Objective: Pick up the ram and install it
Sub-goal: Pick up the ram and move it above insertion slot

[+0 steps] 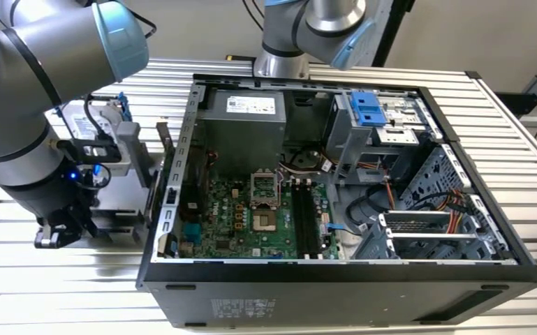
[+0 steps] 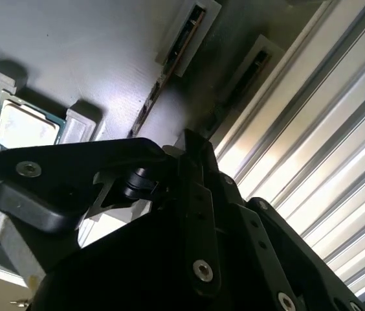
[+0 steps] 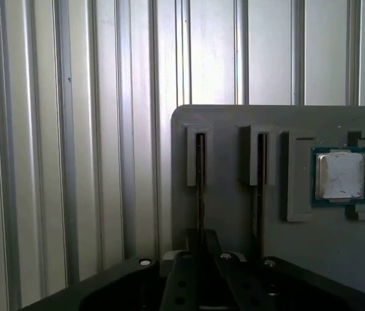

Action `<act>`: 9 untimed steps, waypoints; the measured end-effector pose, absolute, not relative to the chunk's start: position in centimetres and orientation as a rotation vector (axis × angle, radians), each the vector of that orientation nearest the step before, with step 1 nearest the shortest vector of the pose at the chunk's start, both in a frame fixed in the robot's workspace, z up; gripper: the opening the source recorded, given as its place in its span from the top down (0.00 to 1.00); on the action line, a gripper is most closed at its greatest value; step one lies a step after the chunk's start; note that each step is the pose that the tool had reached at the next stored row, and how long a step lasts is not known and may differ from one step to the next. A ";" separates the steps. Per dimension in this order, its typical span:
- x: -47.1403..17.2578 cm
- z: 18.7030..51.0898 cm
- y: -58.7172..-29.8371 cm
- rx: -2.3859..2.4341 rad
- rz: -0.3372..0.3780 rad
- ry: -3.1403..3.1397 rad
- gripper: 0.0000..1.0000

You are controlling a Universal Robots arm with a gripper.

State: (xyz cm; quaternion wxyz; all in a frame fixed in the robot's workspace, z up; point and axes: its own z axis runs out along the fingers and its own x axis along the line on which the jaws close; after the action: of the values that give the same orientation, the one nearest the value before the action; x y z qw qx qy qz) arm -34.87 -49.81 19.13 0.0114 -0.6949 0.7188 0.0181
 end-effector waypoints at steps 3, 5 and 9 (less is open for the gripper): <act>-34.9 19.1 -49.8 -2.167 0.057 2.242 1.00; -34.9 19.1 -49.8 -2.167 0.057 2.242 1.00; -34.9 19.1 -49.8 -2.167 0.057 2.242 1.00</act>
State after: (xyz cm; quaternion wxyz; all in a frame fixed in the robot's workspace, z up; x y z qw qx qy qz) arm -34.87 -49.81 19.11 0.0114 -0.6949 0.7188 0.0181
